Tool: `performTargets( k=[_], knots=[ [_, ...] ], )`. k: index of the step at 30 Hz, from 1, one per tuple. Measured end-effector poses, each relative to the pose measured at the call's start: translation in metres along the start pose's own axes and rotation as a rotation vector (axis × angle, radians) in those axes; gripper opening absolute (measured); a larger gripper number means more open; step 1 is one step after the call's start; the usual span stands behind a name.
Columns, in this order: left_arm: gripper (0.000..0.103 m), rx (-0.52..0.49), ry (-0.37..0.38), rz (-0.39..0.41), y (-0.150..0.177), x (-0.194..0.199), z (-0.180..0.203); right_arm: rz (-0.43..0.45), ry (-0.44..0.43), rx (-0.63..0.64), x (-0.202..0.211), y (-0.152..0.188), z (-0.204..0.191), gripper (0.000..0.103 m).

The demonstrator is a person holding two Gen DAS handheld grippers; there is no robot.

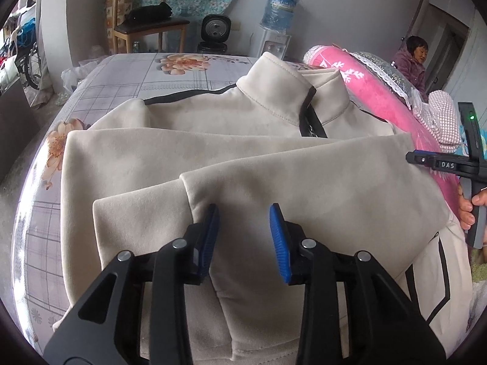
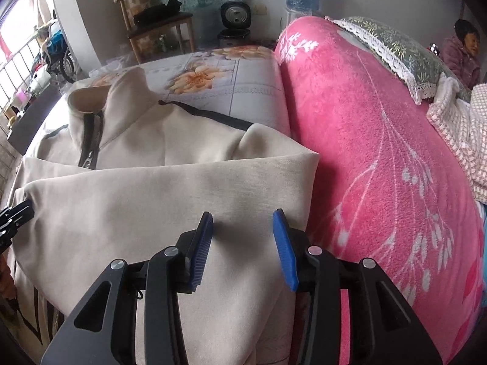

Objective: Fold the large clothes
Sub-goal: 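Open the left tool and smooth the folded sleeves flat with both tools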

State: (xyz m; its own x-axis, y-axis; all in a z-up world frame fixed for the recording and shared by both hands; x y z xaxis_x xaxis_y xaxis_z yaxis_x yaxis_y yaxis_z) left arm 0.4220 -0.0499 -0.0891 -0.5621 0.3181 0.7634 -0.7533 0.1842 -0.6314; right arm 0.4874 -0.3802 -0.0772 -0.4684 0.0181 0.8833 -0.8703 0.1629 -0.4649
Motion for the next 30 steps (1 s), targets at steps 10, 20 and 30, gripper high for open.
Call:
performTargets(
  k=[10, 20, 30],
  knots=[
    [0.044, -0.009, -0.002, 0.021, -0.001, 0.008, 0.008, 0.061, -0.061, 0.112, 0.037, 0.006, -0.048, 0.062],
    [0.056, -0.086, -0.067, -0.021, 0.008, 0.001, 0.025, -0.031, -0.069, 0.16, 0.007, 0.023, -0.075, 0.078],
    [0.067, -0.163, -0.069, -0.002, 0.011, 0.026, 0.045, -0.035, -0.093, 0.213, 0.046, 0.067, -0.083, 0.078]
  ],
)
Point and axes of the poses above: each gripper's, at about its wrist camera, not at the fingertips, and x roughly against the way its jaws point, z to its right, y to its underside, the point moved 4 cm from there along -x, roughly the way its jaws point, and after that the axes turned 6 degrees about -x, right-handed, at the moved point
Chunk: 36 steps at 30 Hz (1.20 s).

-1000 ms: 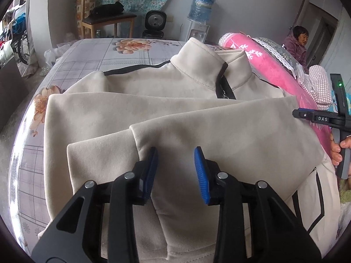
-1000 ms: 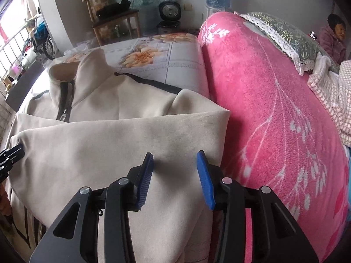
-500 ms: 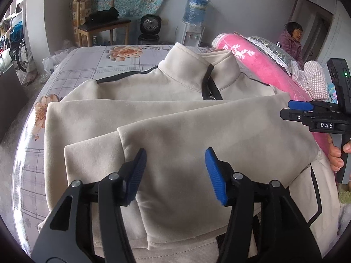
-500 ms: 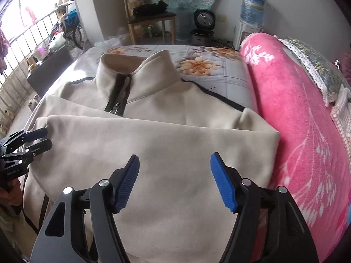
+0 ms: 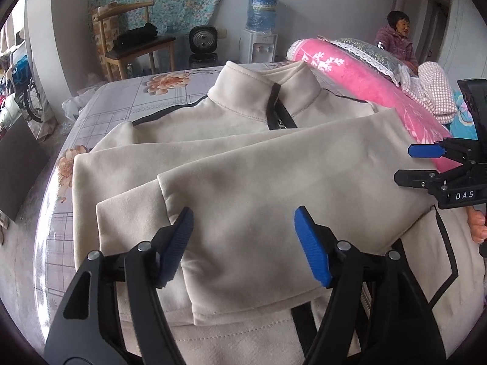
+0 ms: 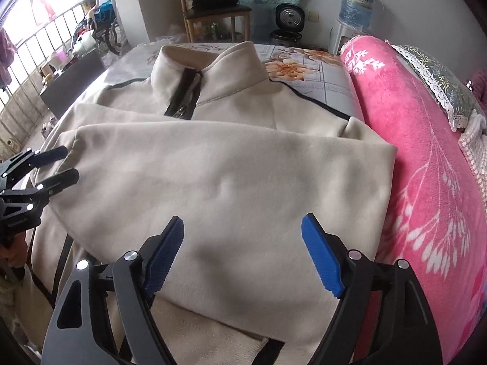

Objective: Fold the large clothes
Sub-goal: 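Open the left tool and smooth the folded sleeves flat with both tools, then move both tools to the jacket hem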

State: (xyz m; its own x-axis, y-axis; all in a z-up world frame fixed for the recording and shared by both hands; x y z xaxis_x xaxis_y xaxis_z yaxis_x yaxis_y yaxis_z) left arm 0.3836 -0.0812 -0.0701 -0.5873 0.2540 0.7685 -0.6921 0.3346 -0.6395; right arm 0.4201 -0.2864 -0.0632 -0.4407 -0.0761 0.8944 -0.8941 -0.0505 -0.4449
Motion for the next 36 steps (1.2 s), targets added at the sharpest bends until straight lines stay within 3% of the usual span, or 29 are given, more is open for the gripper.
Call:
performTargets(
  k=[4, 9, 13, 15, 17, 21, 32, 36],
  knots=[
    [0.068, -0.053, -0.088, -0.076, 0.011, -0.015, 0.007, -0.012, -0.007, -0.069, -0.004, 0.007, 0.006, 0.084],
    [0.072, -0.035, -0.089, -0.001, 0.012, 0.016, 0.008, 0.029, -0.033, -0.093, 0.016, 0.016, 0.0, 0.084],
    [0.075, -0.059, -0.094, -0.133, 0.028, -0.002, 0.008, -0.033, 0.009, -0.059, -0.009, 0.025, -0.005, 0.087],
    [0.076, -0.067, -0.138, -0.128, 0.028, 0.005, 0.006, -0.057, 0.036, -0.069, 0.0, 0.025, -0.008, 0.087],
    [0.076, -0.1, -0.188, -0.08, 0.023, 0.03, 0.009, -0.04, -0.019, -0.115, 0.021, 0.028, -0.011, 0.087],
    [0.076, -0.077, -0.175, -0.009, 0.03, 0.083, 0.014, -0.003, -0.03, -0.143, 0.065, 0.056, -0.023, 0.087],
    [0.078, 0.042, -0.145, -0.105, 0.156, 0.159, 0.018, -0.052, 0.026, -0.147, 0.11, 0.193, -0.073, 0.092],
    [0.078, 0.07, -0.18, -0.129, 0.202, 0.172, 0.014, -0.071, 0.013, -0.179, 0.111, 0.228, -0.083, 0.092]
  ],
)
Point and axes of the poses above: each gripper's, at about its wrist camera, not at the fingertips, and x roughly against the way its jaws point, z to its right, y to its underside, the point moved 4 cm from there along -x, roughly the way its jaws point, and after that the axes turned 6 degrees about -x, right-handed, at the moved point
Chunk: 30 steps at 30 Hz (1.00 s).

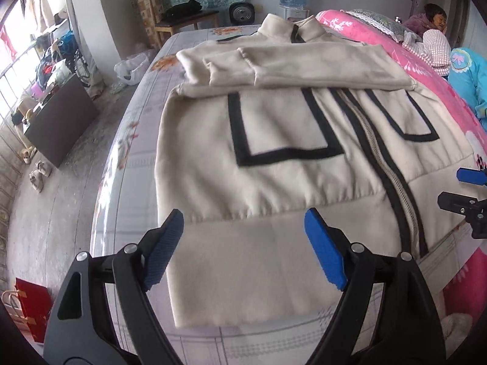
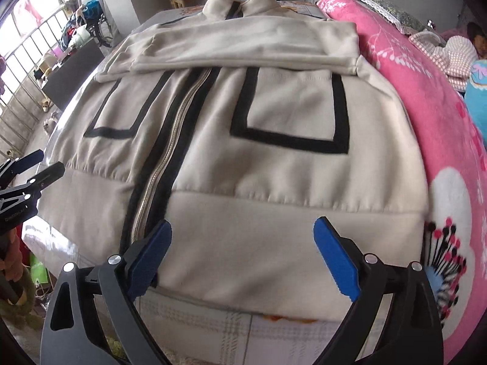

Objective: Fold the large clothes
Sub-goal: 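Move both tools to the jacket hem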

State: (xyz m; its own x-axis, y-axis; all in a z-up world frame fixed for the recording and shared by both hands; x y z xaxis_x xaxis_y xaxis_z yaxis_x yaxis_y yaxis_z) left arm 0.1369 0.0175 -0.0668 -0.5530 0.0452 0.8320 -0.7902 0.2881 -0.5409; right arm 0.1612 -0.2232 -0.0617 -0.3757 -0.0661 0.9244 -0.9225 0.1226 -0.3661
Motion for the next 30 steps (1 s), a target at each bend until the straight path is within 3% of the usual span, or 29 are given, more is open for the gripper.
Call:
performTargets(
  k=[5, 8, 17, 18, 20, 23, 30],
  knots=[
    [0.078, 0.024, -0.051, -0.019, 0.041, -0.003, -0.013, 0.01, 0.055, 0.02, -0.01, 0.022, -0.002, 0.092],
    [0.079, 0.077, -0.033, -0.008, 0.054, 0.003, -0.025, 0.023, 0.079, 0.028, -0.006, 0.025, -0.004, 0.092],
    [0.078, 0.222, -0.047, 0.075, 0.062, 0.02, -0.065, 0.045, 0.078, 0.022, -0.009, 0.031, 0.001, 0.097],
    [0.077, 0.244, -0.034, 0.074, 0.062, 0.017, -0.069, 0.046, 0.079, 0.023, -0.009, 0.031, 0.001, 0.097],
    [0.063, 0.288, 0.015, 0.071, 0.062, 0.012, -0.076, 0.044, 0.072, 0.017, -0.009, 0.03, 0.001, 0.097],
    [0.051, 0.338, 0.101, 0.079, 0.06, 0.007, -0.08, 0.045, 0.065, 0.018, -0.009, 0.031, 0.002, 0.097],
    [0.047, 0.35, 0.176, 0.082, 0.043, -0.009, -0.077, 0.048, 0.067, 0.016, -0.01, 0.031, 0.002, 0.097]
  ],
)
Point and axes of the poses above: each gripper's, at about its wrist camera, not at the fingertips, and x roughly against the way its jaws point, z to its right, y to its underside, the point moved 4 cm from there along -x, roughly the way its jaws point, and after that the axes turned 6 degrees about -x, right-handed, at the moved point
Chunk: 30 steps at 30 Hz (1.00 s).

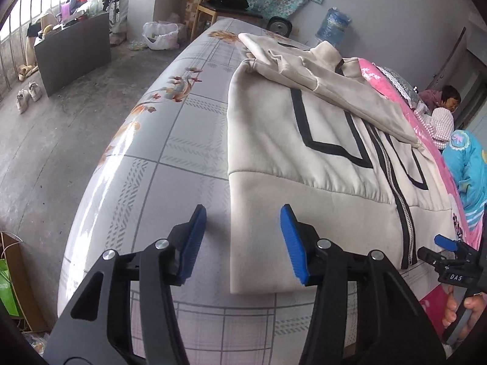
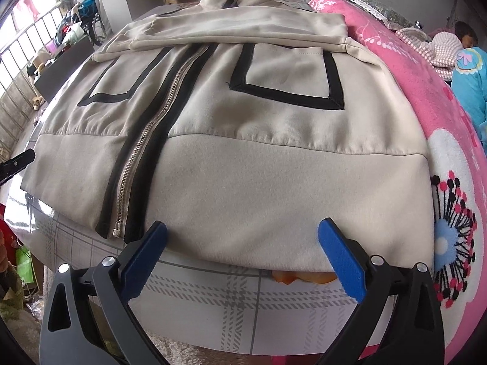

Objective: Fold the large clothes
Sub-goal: 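Move both tools to the jacket hem, then grasp the hem with the left tool and lift it while the right tool grasps the hem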

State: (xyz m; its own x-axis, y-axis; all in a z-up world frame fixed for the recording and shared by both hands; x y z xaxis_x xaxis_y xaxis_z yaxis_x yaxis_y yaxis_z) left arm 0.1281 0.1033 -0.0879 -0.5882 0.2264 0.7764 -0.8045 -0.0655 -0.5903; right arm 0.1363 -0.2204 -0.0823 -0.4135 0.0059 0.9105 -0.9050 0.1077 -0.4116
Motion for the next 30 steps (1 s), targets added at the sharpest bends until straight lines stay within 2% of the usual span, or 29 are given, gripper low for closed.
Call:
performTargets(
  k=[3, 6, 8, 18, 21, 26, 28, 30],
  knots=[
    [0.047, 0.017, 0.049, 0.012, -0.009, -0.008, 0.001, 0.003, 0.0, -0.001, 0.0, 0.0, 0.0, 0.097],
    [0.047, 0.06, 0.155, 0.015, -0.013, -0.014, 0.001, 0.005, 0.001, -0.001, 0.0, 0.0, 0.0, 0.097],
    [0.047, 0.094, 0.197, 0.007, -0.013, -0.014, -0.001, 0.004, 0.0, 0.0, 0.0, -0.001, 0.0, 0.097],
    [0.047, 0.199, 0.397, -0.088, 0.029, 0.007, -0.001, 0.003, -0.003, 0.003, 0.0, -0.001, 0.001, 0.097],
    [0.045, 0.227, 0.413, -0.066, 0.033, 0.008, -0.002, 0.006, -0.004, 0.003, 0.0, -0.001, 0.001, 0.097],
    [0.037, 0.283, 0.428, -0.03, 0.027, 0.006, -0.007, 0.01, -0.008, 0.007, 0.001, -0.001, 0.001, 0.097],
    [0.034, 0.283, 0.415, -0.023, 0.024, 0.005, -0.007, 0.013, -0.009, 0.01, 0.001, 0.0, 0.001, 0.097],
    [0.026, 0.268, 0.37, -0.03, 0.022, 0.003, -0.005, 0.015, -0.012, 0.009, 0.001, -0.001, 0.001, 0.097]
  ],
)
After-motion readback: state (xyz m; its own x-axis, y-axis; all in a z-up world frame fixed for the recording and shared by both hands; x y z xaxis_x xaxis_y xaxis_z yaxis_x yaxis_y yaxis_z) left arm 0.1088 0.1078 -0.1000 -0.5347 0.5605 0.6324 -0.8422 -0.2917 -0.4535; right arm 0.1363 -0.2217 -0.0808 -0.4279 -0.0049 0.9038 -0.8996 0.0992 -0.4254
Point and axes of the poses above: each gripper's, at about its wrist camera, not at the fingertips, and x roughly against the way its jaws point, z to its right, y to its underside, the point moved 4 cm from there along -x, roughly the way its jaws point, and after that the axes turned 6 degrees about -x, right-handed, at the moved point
